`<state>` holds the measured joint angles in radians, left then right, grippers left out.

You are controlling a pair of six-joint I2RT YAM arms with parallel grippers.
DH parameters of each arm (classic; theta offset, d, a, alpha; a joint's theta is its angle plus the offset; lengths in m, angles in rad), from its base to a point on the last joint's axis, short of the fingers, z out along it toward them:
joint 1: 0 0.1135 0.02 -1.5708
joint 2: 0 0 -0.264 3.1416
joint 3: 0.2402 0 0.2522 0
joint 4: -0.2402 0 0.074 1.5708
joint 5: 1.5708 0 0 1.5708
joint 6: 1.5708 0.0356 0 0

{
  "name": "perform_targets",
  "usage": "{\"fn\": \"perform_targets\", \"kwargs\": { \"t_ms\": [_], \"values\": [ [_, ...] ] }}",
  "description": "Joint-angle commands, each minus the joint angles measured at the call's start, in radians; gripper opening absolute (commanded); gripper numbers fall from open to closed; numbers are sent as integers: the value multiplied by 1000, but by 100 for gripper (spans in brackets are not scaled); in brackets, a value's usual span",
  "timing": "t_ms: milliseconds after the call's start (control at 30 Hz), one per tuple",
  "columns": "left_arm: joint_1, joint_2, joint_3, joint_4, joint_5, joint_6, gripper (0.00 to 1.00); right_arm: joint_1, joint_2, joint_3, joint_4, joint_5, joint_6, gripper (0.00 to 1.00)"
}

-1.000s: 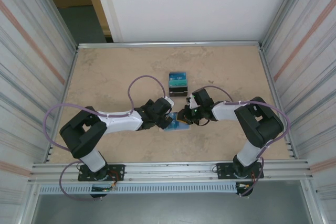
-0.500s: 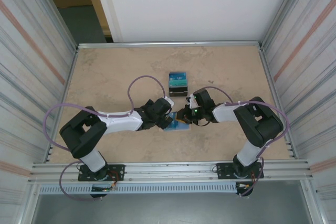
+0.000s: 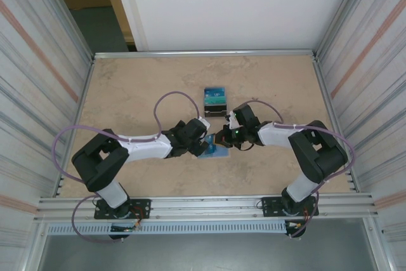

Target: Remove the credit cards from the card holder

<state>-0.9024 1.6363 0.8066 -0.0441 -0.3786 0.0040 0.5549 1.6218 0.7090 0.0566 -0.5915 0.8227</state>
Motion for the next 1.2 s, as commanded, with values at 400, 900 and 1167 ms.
{"fn": "perform_targets", "kwargs": {
  "t_ms": [400,900,1167],
  "values": [
    [10,-208,10,-100,-10,-29,99,-1,-178,140,-386,166,-275,0],
    [244,-461,-5,11,629,104,99,60,-337,258,-512,116,-629,0],
    [290,-454,35,-42,930,253,90,62,-359,332,-595,37,-757,0]
  ]
}}
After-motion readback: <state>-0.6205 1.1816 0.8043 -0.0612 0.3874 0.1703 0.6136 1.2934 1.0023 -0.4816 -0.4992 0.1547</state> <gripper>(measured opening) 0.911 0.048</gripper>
